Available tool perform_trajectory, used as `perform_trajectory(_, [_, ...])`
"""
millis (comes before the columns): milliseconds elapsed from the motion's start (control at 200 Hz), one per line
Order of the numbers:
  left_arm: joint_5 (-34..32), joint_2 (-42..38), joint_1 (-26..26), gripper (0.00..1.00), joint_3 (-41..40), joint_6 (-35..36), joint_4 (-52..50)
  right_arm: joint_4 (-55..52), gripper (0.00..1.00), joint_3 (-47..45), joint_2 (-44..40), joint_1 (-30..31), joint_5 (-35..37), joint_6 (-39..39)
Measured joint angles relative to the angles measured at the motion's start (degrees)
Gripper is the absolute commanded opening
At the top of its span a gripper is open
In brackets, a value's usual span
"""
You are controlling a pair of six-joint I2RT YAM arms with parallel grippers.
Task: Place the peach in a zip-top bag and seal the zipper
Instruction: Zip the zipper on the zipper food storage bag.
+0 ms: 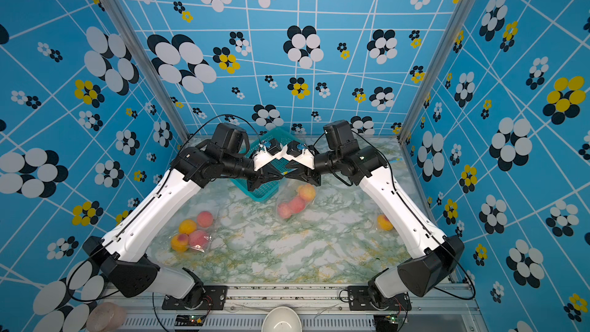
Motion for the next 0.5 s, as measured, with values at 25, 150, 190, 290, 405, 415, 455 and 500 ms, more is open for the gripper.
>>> perform_trajectory(25, [0.0,0.0,0.0,0.00,0.0,0.0,-0.2,0.0,0.26,0.1,0.1,0.1,0.2,-0.1])
perform_trajectory(150, [-0.1,0.0,0.0,0.00,0.0,0.2,-0.5,-0.3,0.26,0.2,0.1,0.2,0.6,-0.6])
perform_trajectory(190, [-0.1,0.0,0.0,0.00,0.0,0.2,-0.5,-0.4,0.30,0.2,0.1,0.2,0.7,-0.7])
perform_trajectory(290, [0.2,0.0,0.3,0.00,0.0,0.0,-0.6,-0.5,0.34,0.2,0.1,0.2,0.9,-1.1])
perform_trajectory(405, [3.7,-0.3,1.8,0.00,-1.0,-0.8,1.6,1.0,0.35,-1.5,-0.8,0.2,1.1,-0.7])
perform_trajectory(415, [4.2,-0.4,2.0,0.00,-1.4,-0.8,2.1,1.4,0.35,-1.9,-1.0,0.2,1.1,-0.6])
perform_trajectory(455, [5.7,-0.8,3.0,0.00,-2.6,-1.1,3.3,2.5,0.35,-3.3,-1.7,0.2,1.1,-0.5])
perform_trajectory(500, [7.1,-1.2,3.9,0.00,-4.0,-1.6,4.4,2.8,0.35,-4.2,-2.1,0.2,1.1,-0.4])
